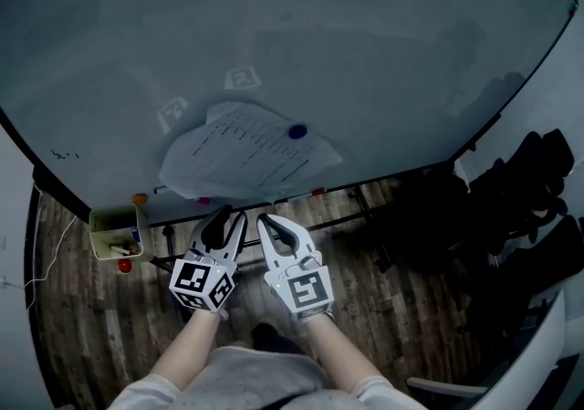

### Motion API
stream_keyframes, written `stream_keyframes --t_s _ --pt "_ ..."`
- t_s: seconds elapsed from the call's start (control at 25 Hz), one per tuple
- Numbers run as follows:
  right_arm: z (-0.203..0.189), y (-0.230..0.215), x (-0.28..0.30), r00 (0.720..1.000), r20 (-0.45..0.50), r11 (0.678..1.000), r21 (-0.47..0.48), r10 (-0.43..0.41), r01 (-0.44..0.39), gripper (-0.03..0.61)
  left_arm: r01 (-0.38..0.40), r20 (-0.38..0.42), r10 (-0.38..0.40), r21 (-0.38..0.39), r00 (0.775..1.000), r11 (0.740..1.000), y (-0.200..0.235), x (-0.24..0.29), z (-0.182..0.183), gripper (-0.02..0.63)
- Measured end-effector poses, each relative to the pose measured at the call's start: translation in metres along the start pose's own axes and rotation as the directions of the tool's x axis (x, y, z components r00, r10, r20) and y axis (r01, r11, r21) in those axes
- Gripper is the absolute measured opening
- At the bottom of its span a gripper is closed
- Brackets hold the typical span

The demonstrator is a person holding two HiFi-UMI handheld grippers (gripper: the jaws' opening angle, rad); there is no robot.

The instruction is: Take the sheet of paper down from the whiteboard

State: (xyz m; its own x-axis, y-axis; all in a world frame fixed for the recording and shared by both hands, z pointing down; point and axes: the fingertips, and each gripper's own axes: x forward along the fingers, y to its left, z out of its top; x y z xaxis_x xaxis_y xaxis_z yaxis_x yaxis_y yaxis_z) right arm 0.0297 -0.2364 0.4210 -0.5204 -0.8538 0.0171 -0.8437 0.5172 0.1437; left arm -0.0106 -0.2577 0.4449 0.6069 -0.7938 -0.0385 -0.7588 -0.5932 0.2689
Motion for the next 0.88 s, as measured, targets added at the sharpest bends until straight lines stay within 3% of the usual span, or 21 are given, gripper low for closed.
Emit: stream_keyframes --t_s 0.88 --pt "-0.010 -0.030 0.015 0.999 -0.031 0.999 -0.022 0.032 -0.033 0.020 -0.061 0.041 0.064 -0.076 0.997 0.995 0.018 0.040 0.006 0.131"
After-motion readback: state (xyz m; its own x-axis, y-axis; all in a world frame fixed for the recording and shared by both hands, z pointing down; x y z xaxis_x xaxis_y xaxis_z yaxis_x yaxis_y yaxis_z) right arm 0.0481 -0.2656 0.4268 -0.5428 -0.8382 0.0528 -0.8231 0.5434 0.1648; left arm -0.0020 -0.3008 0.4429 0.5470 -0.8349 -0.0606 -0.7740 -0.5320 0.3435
